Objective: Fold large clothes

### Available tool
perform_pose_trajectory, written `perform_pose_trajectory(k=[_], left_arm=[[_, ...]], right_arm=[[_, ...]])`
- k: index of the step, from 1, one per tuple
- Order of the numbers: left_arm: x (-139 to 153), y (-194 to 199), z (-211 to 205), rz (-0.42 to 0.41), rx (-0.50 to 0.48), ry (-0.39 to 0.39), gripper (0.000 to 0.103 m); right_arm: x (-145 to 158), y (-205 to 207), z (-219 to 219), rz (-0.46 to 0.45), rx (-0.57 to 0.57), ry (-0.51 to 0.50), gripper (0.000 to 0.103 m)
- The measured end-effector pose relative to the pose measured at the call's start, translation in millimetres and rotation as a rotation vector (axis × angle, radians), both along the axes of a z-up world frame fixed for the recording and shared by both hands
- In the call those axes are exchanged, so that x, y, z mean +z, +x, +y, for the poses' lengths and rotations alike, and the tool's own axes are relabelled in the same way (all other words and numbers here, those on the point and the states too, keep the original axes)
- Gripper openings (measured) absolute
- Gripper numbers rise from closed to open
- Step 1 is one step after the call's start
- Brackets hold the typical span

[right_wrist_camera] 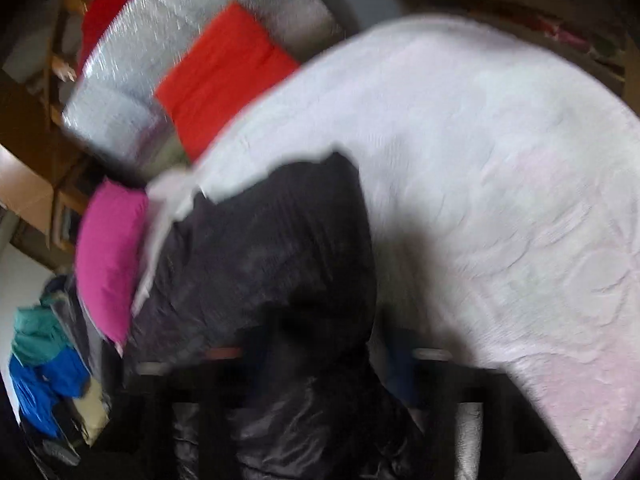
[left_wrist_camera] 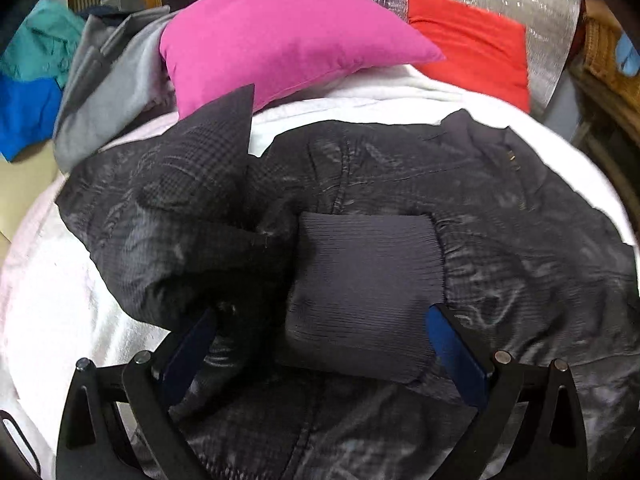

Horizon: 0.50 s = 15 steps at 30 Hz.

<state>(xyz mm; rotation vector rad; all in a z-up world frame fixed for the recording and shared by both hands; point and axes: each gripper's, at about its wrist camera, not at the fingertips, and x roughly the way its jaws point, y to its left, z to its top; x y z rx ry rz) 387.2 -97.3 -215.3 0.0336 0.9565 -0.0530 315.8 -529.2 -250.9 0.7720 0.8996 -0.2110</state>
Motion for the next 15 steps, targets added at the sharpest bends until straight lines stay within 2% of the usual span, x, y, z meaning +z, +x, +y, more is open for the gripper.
perform_pose_trajectory(k=[2, 3, 6, 7, 10, 12, 13, 14, 15], left_arm=[[-6, 3, -4, 0.000, 0.007, 0.059, 0.096], [-8, 6, -5, 0.002, 0.009, 0.076, 0.095], [-9, 4, -3, 0.002, 0.013, 0.087, 0.095], [-9, 4, -3, 0.002, 0.013, 0.088, 0.095], [-6, 1, -4, -0.005, 0.003, 0.098, 0.095], [0, -6, -2, -0.003, -0.013, 0.084, 0.095], [3, -10, -4, -0.003, -0.019, 0.072, 0.095], [9, -13, 1, -0.005, -0.031, 0.041, 0.095], [17, -17, 8, -0.018, -0.035, 0.005, 0.095]], right_arm=[[11, -1, 7, -0.018, -0.009, -0.061, 0.023], [24, -5, 11, -0.055, -0.017, -0.086, 0.021], [51, -17, 22, -0.154, -0.027, -0.166, 0.021], [49, -15, 25, -0.136, -0.033, -0.196, 0.021], [13, 2, 29, 0.056, -0.013, -0.187, 0.024], [14, 5, 31, 0.067, -0.032, -0.180, 0.027], [25, 3, 34, 0.053, -0.047, -0.210, 0.031], [35, 0, 37, 0.028, -0.065, -0.243, 0.041], [50, -8, 42, -0.018, -0.105, -0.296, 0.066]])
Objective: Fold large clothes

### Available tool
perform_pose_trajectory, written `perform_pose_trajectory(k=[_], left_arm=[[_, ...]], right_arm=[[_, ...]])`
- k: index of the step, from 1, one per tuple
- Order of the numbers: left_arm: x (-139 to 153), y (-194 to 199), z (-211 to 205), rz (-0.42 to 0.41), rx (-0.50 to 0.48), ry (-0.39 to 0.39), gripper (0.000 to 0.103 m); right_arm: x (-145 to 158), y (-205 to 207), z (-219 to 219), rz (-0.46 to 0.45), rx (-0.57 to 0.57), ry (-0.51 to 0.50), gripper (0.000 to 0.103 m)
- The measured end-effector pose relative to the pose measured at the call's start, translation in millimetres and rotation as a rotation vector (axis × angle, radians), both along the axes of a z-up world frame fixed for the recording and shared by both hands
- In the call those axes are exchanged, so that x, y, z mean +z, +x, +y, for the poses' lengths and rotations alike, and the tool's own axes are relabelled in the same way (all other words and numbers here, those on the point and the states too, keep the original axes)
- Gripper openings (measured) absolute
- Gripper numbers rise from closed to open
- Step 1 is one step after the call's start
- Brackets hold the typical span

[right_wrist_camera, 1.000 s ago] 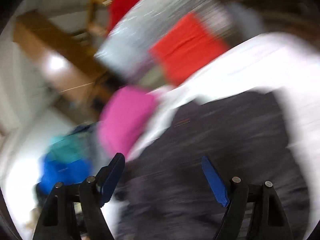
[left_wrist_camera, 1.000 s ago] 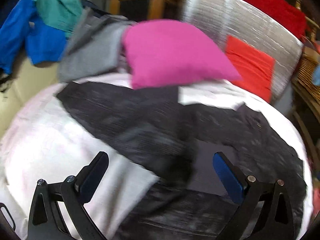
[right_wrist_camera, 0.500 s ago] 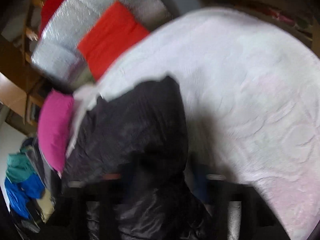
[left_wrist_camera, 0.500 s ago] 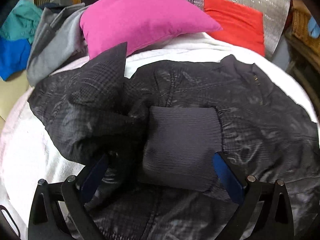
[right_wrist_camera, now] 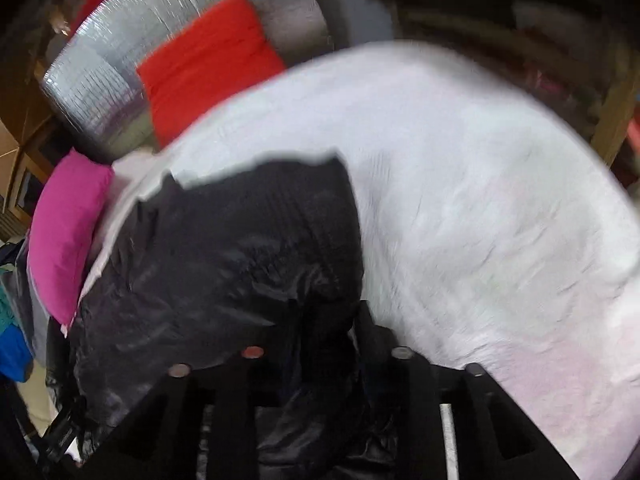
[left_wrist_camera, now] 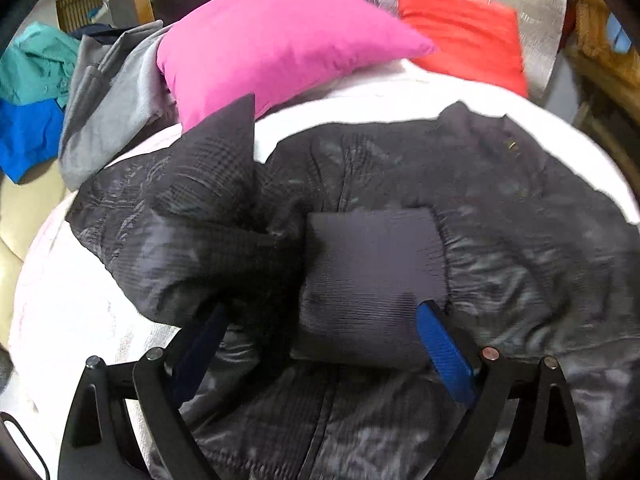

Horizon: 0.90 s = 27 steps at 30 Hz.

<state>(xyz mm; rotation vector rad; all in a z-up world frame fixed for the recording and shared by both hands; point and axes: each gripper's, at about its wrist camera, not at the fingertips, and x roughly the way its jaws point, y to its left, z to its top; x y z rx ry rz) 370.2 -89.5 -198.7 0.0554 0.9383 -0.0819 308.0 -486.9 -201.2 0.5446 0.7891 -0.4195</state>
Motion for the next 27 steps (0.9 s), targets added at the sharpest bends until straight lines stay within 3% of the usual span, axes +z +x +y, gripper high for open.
perform_pose_trajectory(k=[2, 4, 6, 8, 12, 16, 19, 20, 22, 27], left_arm=[[14, -7, 16, -0.042, 0.015, -0.048, 0.095], [29, -14, 39, -0.099, 0.042, -0.102, 0.095], [43, -15, 67, -0.146, 0.087, -0.144, 0.095], [50, -12, 108, -0.173, 0.180, -0.183, 0.095], [34, 6, 194, -0.096, 0.378, -0.333, 0.095], [-6, 18, 272, -0.020, 0.584, -0.494, 0.095], [-30, 28, 307, 0.027, 0.619, -0.576, 0.086], [-36, 33, 314, 0.034, 0.613, -0.602, 0.074], [-46, 46, 319, 0.065, 0.592, -0.641, 0.062], [-47, 61, 319, 0.050, 0.582, -0.641, 0.062]], right_arm=[[21, -14, 9, -0.089, -0.064, -0.085, 0.089], [38, -21, 27, -0.165, -0.060, -0.133, 0.089], [43, -17, 44, -0.211, -0.008, -0.111, 0.089], [39, -8, 64, -0.233, 0.096, -0.020, 0.086], [21, 8, 101, -0.195, 0.253, 0.127, 0.055], [5, 31, 140, -0.138, 0.349, 0.140, 0.053], [-1, 30, 160, -0.112, 0.394, 0.097, 0.053], [-1, 30, 161, -0.106, 0.403, 0.087, 0.053], [-4, 29, 159, -0.096, 0.408, 0.084, 0.053], [-9, 33, 150, -0.090, 0.373, 0.142, 0.053]])
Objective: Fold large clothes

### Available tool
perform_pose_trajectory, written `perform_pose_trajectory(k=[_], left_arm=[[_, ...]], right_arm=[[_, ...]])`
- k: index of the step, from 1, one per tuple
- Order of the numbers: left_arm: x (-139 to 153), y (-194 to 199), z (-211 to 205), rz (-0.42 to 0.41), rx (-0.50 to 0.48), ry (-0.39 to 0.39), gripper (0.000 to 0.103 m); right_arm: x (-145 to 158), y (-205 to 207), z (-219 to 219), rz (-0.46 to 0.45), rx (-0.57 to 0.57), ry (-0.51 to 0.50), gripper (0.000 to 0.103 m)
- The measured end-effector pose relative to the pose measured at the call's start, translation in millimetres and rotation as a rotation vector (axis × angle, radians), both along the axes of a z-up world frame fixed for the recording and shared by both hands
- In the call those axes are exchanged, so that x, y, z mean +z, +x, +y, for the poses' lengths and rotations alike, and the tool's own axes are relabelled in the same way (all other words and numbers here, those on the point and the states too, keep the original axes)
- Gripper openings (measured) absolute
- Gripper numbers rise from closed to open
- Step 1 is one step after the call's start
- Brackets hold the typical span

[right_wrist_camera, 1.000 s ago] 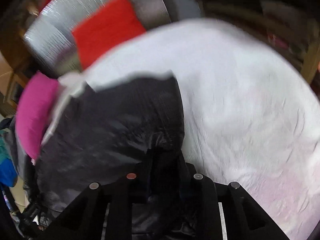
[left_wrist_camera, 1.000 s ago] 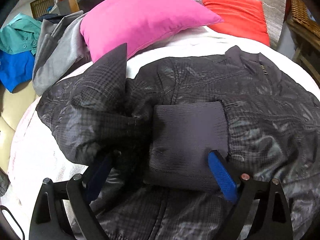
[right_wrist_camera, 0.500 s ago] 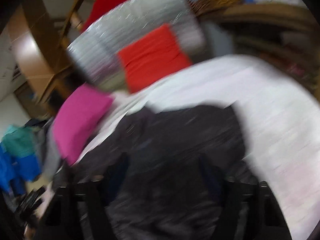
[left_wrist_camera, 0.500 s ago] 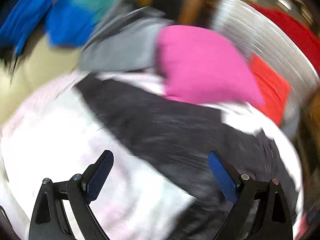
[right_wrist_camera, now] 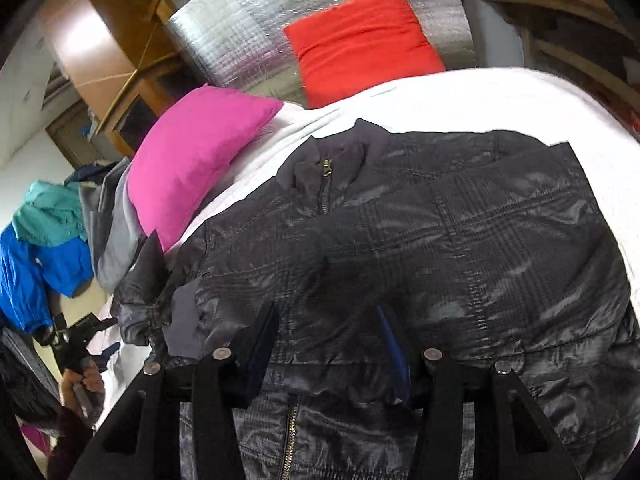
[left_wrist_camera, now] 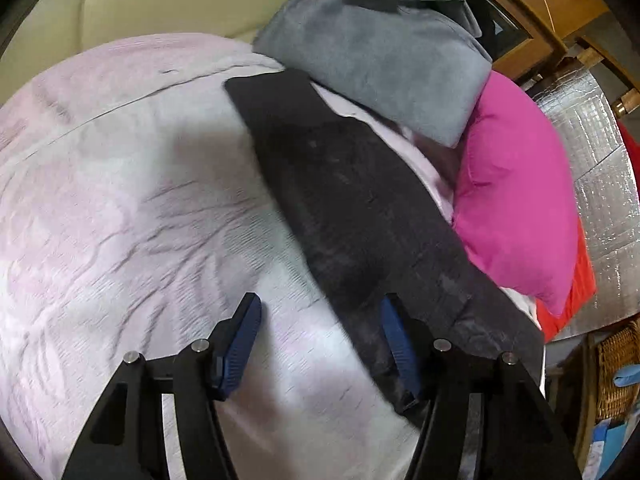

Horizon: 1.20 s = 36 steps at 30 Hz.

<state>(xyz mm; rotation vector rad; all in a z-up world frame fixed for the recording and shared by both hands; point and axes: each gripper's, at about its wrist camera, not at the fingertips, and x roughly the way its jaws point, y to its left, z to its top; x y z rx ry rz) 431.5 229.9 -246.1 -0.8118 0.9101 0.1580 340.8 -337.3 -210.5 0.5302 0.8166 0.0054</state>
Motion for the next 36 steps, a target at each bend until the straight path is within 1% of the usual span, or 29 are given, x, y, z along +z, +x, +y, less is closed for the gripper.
perform_pose_trajectory(k=[2, 6, 8, 10, 11, 12, 14, 15, 17, 18, 20, 22, 25, 27, 29, 33, 36], left_arm=[[-4, 9, -1, -0.016, -0.001, -0.025, 0.062], [-10, 24, -1, -0.013, 0.007, 0.011, 0.062], [-10, 28, -1, -0.017, 0.016, 0.009, 0.062], [-11, 31, 0, -0.023, 0.026, 0.002, 0.052], [-13, 35, -1, -0.016, 0.023, 0.004, 0.041], [-13, 39, -2, -0.012, 0.021, 0.022, 0.036], [-11, 42, -7, -0.012, 0.018, 0.067, 0.028], [-10, 44, -10, -0.011, 0.015, 0.089, 0.022], [-4, 45, -14, -0.019, 0.015, 0.121, 0.015], [2, 44, -18, -0.041, 0.013, 0.144, 0.013], [14, 42, -25, -0.064, 0.006, 0.183, 0.012], [27, 40, -32, -0.093, -0.010, 0.204, 0.011], [54, 34, -50, -0.162, -0.054, 0.231, 0.010], [68, 29, -62, -0.192, -0.084, 0.242, 0.010], [85, 23, -83, -0.232, -0.135, 0.260, 0.009], [116, 7, -137, -0.320, -0.261, 0.325, 0.008], [134, -15, -195, -0.402, -0.400, 0.389, 0.007]], right_arm=[[0, -6, -6, 0.012, -0.010, 0.019, 0.053], [-5, -5, -12, 0.035, -0.019, 0.055, 0.053], [-6, -4, -13, 0.038, -0.018, 0.056, 0.053], [-7, -5, -14, 0.040, -0.014, 0.044, 0.053], [-7, -4, -14, 0.041, -0.014, 0.040, 0.053], [-8, -4, -15, 0.042, -0.017, 0.037, 0.053], [-10, -4, -19, 0.049, -0.024, 0.046, 0.053], [-11, -4, -21, 0.052, -0.027, 0.053, 0.053], [-12, -5, -25, 0.056, -0.037, 0.064, 0.053], [-12, -5, -26, 0.056, -0.040, 0.064, 0.053], [-11, -6, -27, 0.053, -0.045, 0.060, 0.053], [-10, -8, -28, 0.050, -0.048, 0.060, 0.053], [-8, -10, -29, 0.044, -0.057, 0.060, 0.053], [-6, -12, -32, 0.036, -0.074, 0.067, 0.053], [-4, -15, -38, 0.028, -0.098, 0.081, 0.053], [0, -23, -57, 0.013, -0.154, 0.094, 0.053], [4, -32, -74, -0.002, -0.200, 0.095, 0.053]])
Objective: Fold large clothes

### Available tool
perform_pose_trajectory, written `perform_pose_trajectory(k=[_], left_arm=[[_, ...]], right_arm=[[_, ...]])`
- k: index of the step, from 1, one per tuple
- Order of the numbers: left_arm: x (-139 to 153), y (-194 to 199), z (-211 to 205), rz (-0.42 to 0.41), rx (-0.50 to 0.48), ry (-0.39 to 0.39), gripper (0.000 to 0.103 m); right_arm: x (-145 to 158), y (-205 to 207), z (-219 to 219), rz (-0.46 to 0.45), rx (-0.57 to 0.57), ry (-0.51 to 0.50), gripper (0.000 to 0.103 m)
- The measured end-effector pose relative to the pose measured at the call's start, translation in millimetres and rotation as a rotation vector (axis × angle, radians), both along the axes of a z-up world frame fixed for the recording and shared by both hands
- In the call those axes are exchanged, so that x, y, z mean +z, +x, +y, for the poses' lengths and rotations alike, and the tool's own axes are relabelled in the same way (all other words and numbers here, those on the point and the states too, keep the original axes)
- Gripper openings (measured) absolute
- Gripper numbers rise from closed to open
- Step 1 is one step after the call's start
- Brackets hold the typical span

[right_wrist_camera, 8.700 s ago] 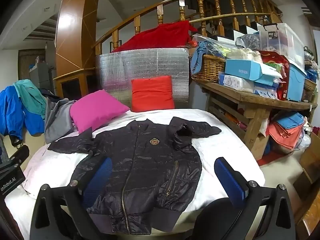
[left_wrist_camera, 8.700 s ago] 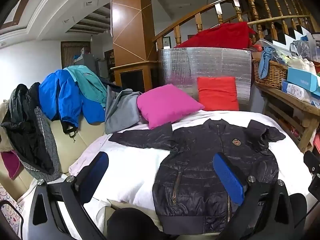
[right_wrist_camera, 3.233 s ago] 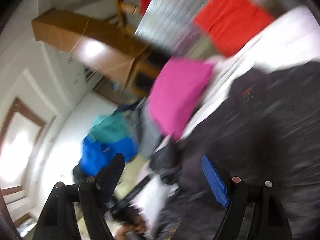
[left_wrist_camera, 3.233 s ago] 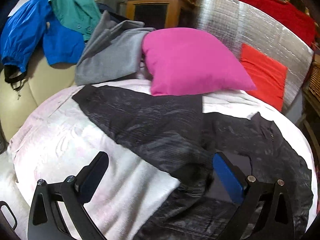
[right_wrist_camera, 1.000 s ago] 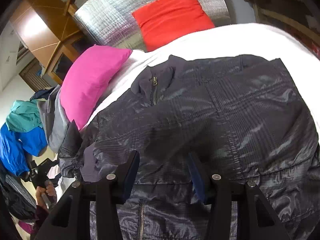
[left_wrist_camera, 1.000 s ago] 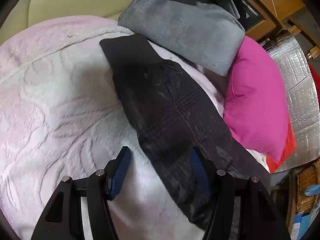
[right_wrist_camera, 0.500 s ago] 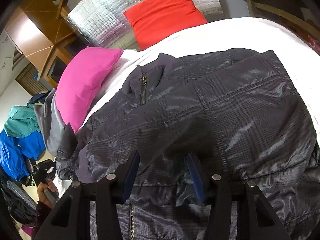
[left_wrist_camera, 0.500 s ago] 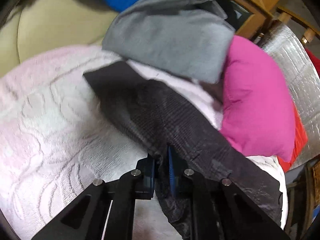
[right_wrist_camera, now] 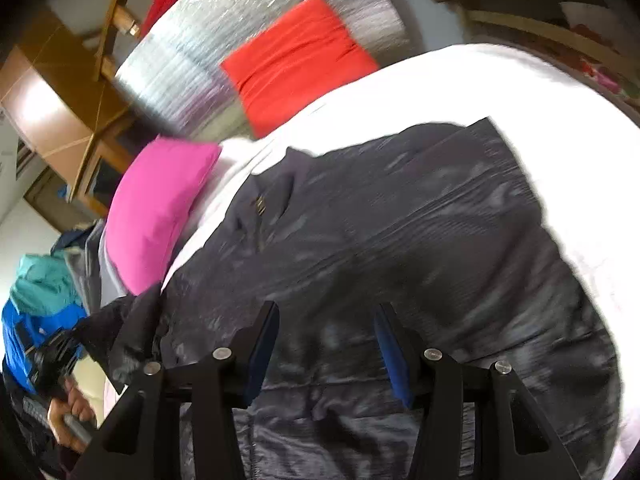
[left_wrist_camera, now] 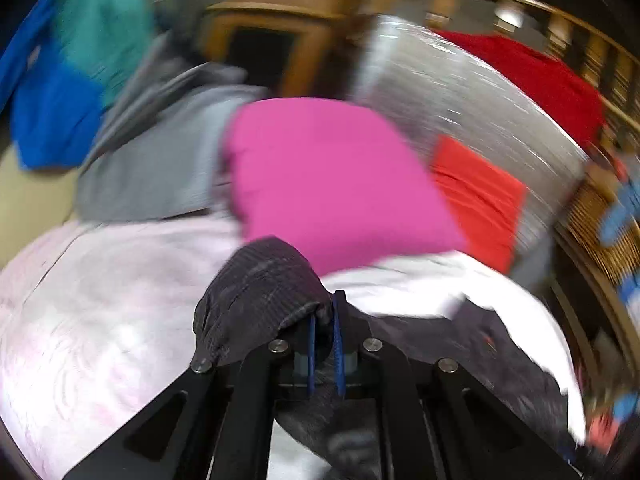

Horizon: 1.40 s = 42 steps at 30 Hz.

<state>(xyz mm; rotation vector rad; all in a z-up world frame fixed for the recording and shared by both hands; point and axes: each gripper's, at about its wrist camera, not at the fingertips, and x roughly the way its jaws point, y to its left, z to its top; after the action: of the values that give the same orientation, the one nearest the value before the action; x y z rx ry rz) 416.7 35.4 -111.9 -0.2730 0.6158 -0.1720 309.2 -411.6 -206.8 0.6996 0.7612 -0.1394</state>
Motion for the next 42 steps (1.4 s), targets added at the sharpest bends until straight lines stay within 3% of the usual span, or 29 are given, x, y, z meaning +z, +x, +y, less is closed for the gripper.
perform_pose_trajectory(k=[4, 9, 14, 17, 19, 20, 22, 23, 24, 27, 31, 35, 39, 42], left_arm=[[4, -26, -70, -0.035, -0.169, 0.079, 0.007], [-12, -60, -158, -0.030, -0.383, 0.168, 0.007], [-62, -93, -239, 0.101, -0.619, 0.243, 0.007], [-92, -105, -269, 0.207, -0.683, 0.328, 0.008], [-94, -112, -269, 0.218, -0.685, 0.336, 0.011], [-87, -116, -266, 0.213, -0.694, 0.323, 0.017], [-69, -125, -253, 0.204, -0.724, 0.269, 0.041], [-60, -127, -246, 0.185, -0.724, 0.245, 0.059], [-47, -131, -233, 0.143, -0.714, 0.211, 0.069], [-19, -131, -200, 0.076, -0.658, 0.152, 0.072], [-9, -100, -146, 0.091, -0.518, 0.078, 0.075], [-34, -57, -92, 0.240, -0.301, 0.008, 0.074], [-69, -32, -68, 0.396, -0.151, 0.007, 0.074], [-90, -23, -54, 0.478, -0.078, 0.015, 0.074]], right_arm=[[1, -13, -28, -0.010, -0.065, 0.029, 0.053], [1, -27, -59, -0.011, -0.132, 0.038, 0.053], [-2, -35, -81, -0.005, -0.158, 0.070, 0.053], [0, -38, -87, -0.007, -0.162, 0.068, 0.053], [1, -41, -92, -0.012, -0.160, 0.074, 0.054], [1, -44, -96, -0.018, -0.157, 0.079, 0.055], [2, -46, -101, -0.025, -0.146, 0.084, 0.058], [1, -47, -102, -0.032, -0.140, 0.089, 0.059], [1, -48, -102, -0.037, -0.131, 0.098, 0.060], [-4, -43, -97, -0.042, -0.089, 0.152, 0.061], [-5, -26, -74, -0.041, -0.019, 0.173, 0.061], [-1, -3, -40, -0.054, 0.058, 0.167, 0.067], [16, 19, 8, -0.084, 0.153, 0.006, 0.083], [16, 40, 47, -0.053, 0.255, -0.084, 0.084]])
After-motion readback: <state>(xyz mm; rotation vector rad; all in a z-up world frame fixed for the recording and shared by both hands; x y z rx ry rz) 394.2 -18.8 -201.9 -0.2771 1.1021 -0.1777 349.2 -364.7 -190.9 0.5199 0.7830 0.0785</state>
